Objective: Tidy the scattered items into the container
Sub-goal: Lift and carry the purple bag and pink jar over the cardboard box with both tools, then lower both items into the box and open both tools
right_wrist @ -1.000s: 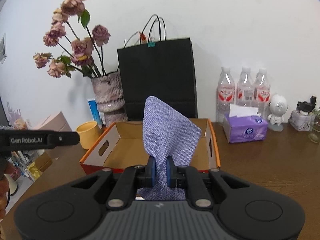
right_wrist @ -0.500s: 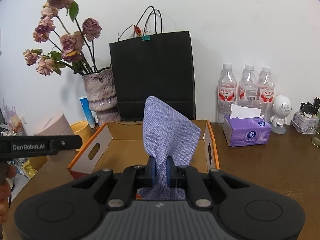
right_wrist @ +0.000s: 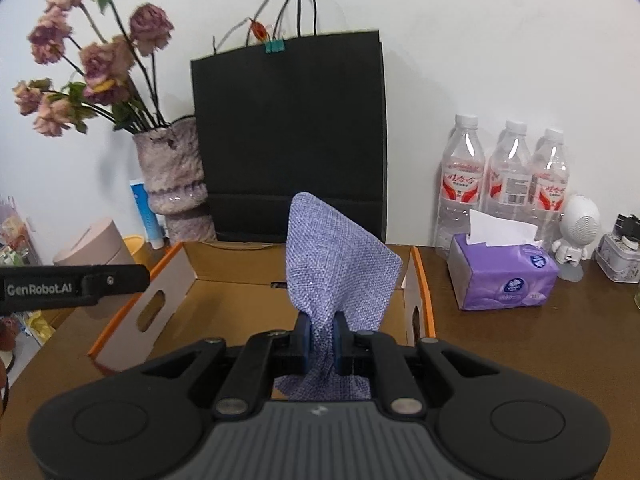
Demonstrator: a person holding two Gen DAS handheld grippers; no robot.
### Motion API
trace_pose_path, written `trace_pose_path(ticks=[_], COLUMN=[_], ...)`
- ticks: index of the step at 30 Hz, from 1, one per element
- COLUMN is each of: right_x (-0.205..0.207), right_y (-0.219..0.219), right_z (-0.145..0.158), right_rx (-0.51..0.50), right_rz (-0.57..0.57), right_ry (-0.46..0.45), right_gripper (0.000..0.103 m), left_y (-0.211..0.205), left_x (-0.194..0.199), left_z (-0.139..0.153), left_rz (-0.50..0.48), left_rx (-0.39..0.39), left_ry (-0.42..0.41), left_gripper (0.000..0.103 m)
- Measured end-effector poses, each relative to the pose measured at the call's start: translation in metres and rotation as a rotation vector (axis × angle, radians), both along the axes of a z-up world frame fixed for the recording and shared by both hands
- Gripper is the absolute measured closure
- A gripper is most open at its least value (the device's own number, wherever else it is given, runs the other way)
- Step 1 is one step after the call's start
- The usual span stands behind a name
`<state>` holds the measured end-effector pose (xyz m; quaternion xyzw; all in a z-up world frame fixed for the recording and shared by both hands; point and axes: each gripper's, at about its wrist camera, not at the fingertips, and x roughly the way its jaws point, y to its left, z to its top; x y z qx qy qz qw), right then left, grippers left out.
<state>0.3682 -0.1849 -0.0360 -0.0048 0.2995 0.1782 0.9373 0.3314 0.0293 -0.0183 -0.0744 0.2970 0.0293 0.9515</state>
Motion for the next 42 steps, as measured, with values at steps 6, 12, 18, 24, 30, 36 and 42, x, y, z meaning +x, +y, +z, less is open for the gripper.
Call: trace_pose_path(ticks=[6,12,18,24,30,36,42], right_x=[0.045,0.078,0.105,0.120,0.125,0.125,0.122], right_y=[0.017,0.027,0.036,0.040,0.052,0.057,0.059], right_z=[-0.022,-0.049,-0.076,-0.089,-0.093,-0.095,-0.094], right_rx=[-0.046,-0.092,-0.134,-0.177,-0.228,-0.253,-0.260], right_rz=[0.015,0.003,0.000,-0.019,-0.020,-0.020,-0.008], right_ry=[0.077,0.132,0.223,0.261,0.275,0.284,0.295], right_gripper=[0.093,0.093,0.093,0.093,0.093,0.091,0.080], left_y=[-0.002,-0.003,0.003,0.003,-0.004,-0.007,-0.005], left_x=[0.043,0.082,0.113,0.133,0.144,0.155,0.160], left_z=[-0.022,-0.046,-0.072,-0.088,-0.096,-0.106,-0.111], left_rz=[0.002,0.024,0.058,0.067,0.068,0.078,0.093], left_rx=[0.003,0.010,0.000,0.028,0.077,0.130,0.136], left_ry=[0.069,0.140,0.225,0.303,0.365,0.428,0.462], left_gripper=[0.048,0.048,0.048,0.048,0.048,0.047,0.047])
